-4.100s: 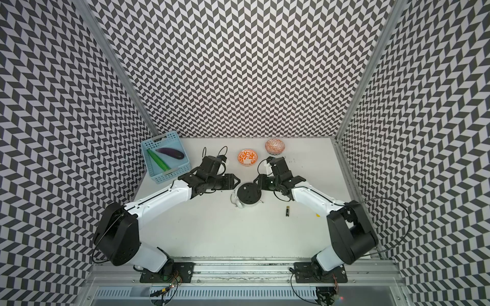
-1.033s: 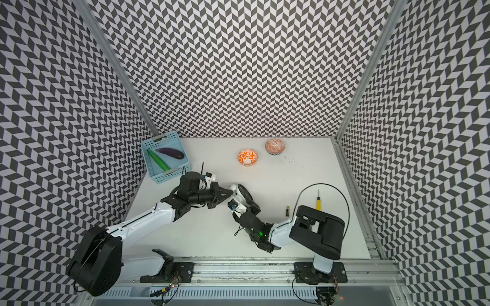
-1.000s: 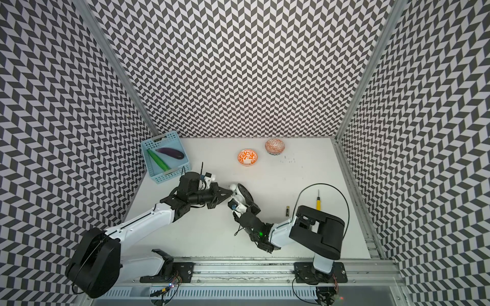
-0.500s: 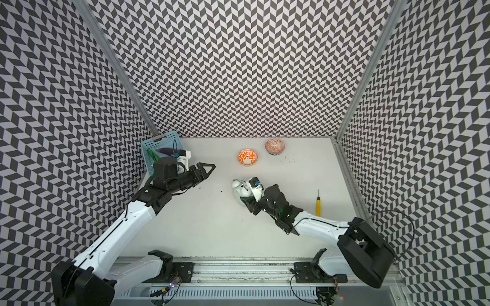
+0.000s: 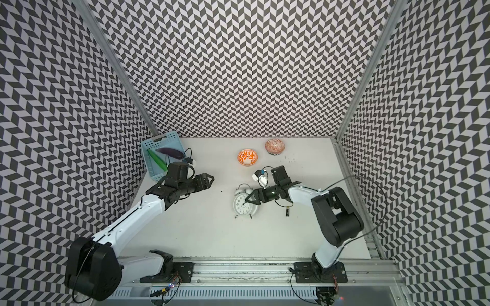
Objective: Remove the battery from the alarm
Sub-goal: Adjust the alarm at the center of the board, then reset both arms
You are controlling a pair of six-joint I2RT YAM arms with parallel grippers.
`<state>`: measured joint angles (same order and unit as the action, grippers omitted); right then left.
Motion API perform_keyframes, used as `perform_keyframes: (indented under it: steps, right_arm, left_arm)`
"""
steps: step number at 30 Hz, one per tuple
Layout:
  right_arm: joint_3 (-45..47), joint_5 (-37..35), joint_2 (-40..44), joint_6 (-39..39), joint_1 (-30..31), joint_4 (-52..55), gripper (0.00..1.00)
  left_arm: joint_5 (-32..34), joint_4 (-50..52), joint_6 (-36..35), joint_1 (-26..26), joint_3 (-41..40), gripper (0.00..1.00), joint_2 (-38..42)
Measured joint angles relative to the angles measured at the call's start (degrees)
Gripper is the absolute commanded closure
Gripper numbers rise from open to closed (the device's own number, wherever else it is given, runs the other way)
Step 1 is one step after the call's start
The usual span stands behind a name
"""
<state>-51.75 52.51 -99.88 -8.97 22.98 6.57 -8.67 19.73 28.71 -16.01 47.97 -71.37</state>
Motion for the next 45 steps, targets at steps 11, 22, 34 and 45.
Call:
perform_keyframes:
  steps: [11,22,34,45]
  right_arm:
    - [-11.72,-12.68,-4.33,5.81,-10.93,11.56,0.08]
    - [27.21,-46.93,33.35,3.93,-27.02,-30.82,0.01]
    - [49.90,-51.56,15.45,4.87,-26.53,-81.24,0.00]
    - [35.82,-52.24,11.19,8.13,-21.86,-79.01,0.01]
  left_arm:
    - [2.69,-4.44,1.29,5.46,-0.31,0.00,-3.13]
    - [22.01,-39.23,-14.82,10.93,-21.11,0.00,-2.71]
    - [18.18,-87.91,-26.03,14.60,-38.80,0.00,-15.47]
    - [8.76,-88.17,-27.82,16.68,-31.87,0.00,-18.49]
